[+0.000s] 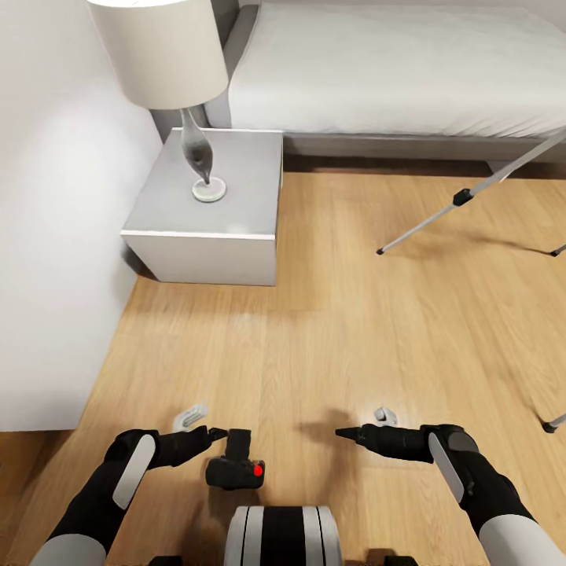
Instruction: Attach the digital camera to the camera tripod in the bedroom.
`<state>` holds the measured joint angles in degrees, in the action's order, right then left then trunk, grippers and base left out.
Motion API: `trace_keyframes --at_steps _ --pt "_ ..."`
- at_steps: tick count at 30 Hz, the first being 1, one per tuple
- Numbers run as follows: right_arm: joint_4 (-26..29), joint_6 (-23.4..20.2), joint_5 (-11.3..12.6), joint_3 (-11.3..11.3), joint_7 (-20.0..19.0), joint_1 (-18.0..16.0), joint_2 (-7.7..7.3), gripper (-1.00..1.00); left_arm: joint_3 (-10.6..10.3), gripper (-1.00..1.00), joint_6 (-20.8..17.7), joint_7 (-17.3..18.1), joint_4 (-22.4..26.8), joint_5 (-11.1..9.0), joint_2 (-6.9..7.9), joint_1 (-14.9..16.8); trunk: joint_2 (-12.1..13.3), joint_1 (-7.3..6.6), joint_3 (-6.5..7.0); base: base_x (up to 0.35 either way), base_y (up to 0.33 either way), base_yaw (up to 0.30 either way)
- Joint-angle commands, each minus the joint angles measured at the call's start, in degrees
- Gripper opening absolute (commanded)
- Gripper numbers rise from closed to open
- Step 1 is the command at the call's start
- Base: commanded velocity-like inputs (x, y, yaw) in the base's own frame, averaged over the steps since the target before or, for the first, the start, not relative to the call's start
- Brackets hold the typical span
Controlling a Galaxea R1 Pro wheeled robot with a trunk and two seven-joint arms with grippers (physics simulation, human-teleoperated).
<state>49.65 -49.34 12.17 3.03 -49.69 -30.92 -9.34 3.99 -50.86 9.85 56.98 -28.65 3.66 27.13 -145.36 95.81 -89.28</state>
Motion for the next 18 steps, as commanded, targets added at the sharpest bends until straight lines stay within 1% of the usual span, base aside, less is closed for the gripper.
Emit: trace_keyframes --at_steps 1,4,7,8,9,11,14,17,18 --pt "0.0 -0.3 0.0 0.1 -0.3 0.0 -0.01 1.0 0.1 1.0 -0.3 0.5 0.0 0.3 0.08 0.0 0.0 0.01 -0.26 0.0 0.0 0.0" --pt "0.1 -0.3 0.0 0.1 -1.3 0.0 -0.04 1.0 0.1 1.0 -0.4 0.7 0.1 0.2 0.52 0.0 -0.1 0.09 -0.93 0.0 0.0 0.0" --pt "1.0 -0.2 0.0 0.1 -2.8 0.0 -0.02 1.0 0.1 1.0 -0.7 0.9 0.4 -0.1 1.39 0.0 -0.1 0.17 -1.59 0.0 0.0 0.0" --pt "1.5 -0.2 0.0 0.0 -3.2 0.0 0.01 1.0 0.1 1.0 -0.8 1.0 0.5 -0.3 1.78 0.0 -0.1 0.19 -1.81 0.0 0.0 0.0" --pt "3.1 -0.3 0.0 0.0 -3.8 0.0 0.04 1.0 0.1 1.0 -1.0 1.2 0.9 -0.8 2.7 0.0 -0.1 0.22 -2.03 0.0 0.0 0.0" --pt "5.2 -0.4 0.0 0.0 -4.2 0.0 0.13 1.0 0.2 1.0 -1.1 1.3 1.4 -1.6 3.66 0.0 -0.2 0.27 -2.48 0.0 0.0 0.0" --pt "9.2 -0.5 0.0 0.0 -4.5 0.0 0.36 1.0 0.2 1.0 -1.6 1.5 3.0 -3.5 5.0 0.0 -0.2 0.35 -3.14 0.0 0.0 0.0" --pt "13.6 -0.8 0.2 0.0 -4.7 0.0 0.59 1.0 0.2 1.0 -2.9 1.6 6.3 -5.6 6.2 0.0 -0.2 0.43 -3.81 0.0 0.0 0.0" --pt "18.3 -2.0 0.5 0.1 -4.8 0.0 0.77 1.0 0.2 1.0 -6.2 1.6 11.9 -7.7 7.78 0.0 -0.3 0.45 -4.03 0.0 0.0 0.0"
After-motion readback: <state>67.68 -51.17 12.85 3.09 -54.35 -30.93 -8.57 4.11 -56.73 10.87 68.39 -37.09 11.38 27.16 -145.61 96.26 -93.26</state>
